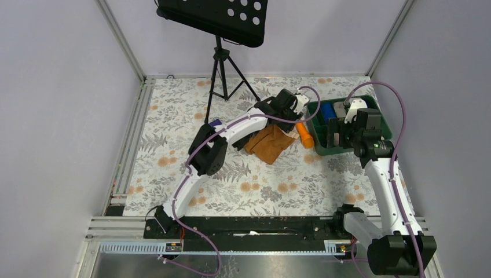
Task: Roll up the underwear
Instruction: Move the underwear to the center of the board.
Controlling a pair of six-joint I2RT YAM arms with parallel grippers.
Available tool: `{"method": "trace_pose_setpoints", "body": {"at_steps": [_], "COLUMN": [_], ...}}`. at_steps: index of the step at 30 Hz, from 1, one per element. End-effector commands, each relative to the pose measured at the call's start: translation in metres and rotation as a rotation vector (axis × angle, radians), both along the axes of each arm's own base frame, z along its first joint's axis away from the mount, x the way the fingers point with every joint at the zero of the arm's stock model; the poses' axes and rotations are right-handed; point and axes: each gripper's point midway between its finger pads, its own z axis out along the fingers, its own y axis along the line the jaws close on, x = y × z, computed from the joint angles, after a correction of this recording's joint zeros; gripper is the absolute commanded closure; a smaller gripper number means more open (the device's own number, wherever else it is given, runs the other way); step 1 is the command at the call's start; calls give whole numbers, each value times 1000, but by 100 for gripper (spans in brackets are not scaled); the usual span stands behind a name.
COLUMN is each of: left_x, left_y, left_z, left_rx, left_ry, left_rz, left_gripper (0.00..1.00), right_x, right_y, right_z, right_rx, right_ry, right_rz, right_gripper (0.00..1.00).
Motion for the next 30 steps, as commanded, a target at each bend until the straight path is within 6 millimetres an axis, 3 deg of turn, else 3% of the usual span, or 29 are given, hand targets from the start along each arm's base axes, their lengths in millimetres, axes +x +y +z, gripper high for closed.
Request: {"method": "trace_pose_setpoints", "body": {"at_steps": [1,18,28,30], "left_x": [11,-6,-5,-6], "left_y": [-14,-39,-42,-42], "left_z": [19,-21,-29,-26], "left_rx": [-59,-75,-51,-55], "left_ry": [-55,32,13,13], "left_rz": [26,16,35,35], "left_gripper": [59,61,60,56], "right_x": [2,5,3,3], "right_y": [-9,-5,-2,-1], "right_z": [13,0,-3,-4], "right_rx": [0,15,27,32], "right_ry": [-43,-19,-12,-11], "right_rz": [-44,-33,-20,-15], "right_gripper": [0,0,0,0]}}
